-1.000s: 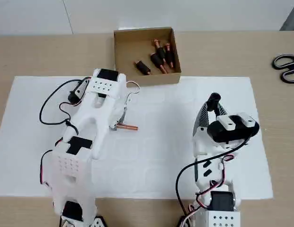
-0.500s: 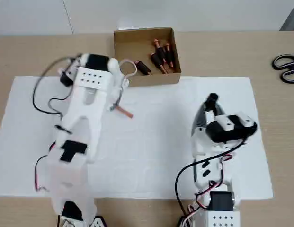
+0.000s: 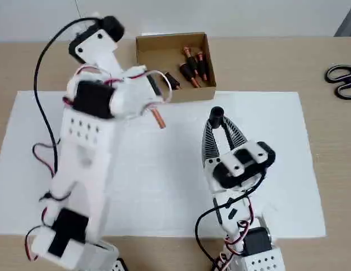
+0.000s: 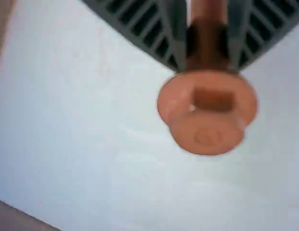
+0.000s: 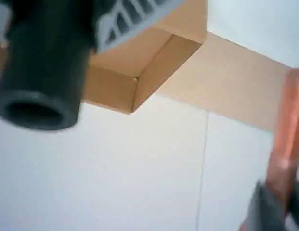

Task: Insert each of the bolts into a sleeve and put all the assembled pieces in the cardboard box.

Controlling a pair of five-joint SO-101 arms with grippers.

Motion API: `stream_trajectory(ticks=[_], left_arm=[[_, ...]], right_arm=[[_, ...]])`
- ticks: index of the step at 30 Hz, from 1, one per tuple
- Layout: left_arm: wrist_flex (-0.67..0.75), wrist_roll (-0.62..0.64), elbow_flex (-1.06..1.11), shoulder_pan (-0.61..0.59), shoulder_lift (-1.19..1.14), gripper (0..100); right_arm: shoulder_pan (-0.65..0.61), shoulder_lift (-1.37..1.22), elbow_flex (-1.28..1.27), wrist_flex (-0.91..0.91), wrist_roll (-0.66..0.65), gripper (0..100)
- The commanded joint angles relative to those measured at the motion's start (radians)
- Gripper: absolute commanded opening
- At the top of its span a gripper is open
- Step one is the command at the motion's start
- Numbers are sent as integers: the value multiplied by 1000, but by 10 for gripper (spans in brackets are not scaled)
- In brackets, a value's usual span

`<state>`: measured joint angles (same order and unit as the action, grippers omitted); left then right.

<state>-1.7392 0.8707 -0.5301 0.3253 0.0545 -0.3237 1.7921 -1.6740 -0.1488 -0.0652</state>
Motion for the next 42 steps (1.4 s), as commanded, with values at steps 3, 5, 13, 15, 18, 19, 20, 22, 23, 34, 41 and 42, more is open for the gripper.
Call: stream_trajectory(ticks=[3,5,13,15,18,19,20,22,23,34,41,42], left_arm=[[43,-112,-48,38,138,6],[95,-169,-48,37,155,6],[226,-411,-47,98,232,6],[230,-454,-21,166,252,6],[276,-545,42,269,292,6],[305,-578,68,295,307,6],[336,-618,90,318,324,6],[390,-690,127,347,362,6],[407,-710,143,351,382,6],[617,-713,486,347,560,6],[862,-712,705,347,600,6],[864,-710,713,334,600,6]], right_arm=[[-71,22,6,27,-35,4],[-101,21,-9,19,-35,4],[-119,19,-9,18,-32,4],[-119,19,-9,18,-32,4],[-119,19,-9,16,-31,4],[-119,19,-9,16,-31,4],[-119,19,-9,16,-31,4],[-119,19,-9,16,-31,4],[-119,19,-9,16,-31,4],[-119,16,-9,16,-31,4],[-119,21,-9,-62,-31,4],[-119,21,-9,-73,-29,4]])
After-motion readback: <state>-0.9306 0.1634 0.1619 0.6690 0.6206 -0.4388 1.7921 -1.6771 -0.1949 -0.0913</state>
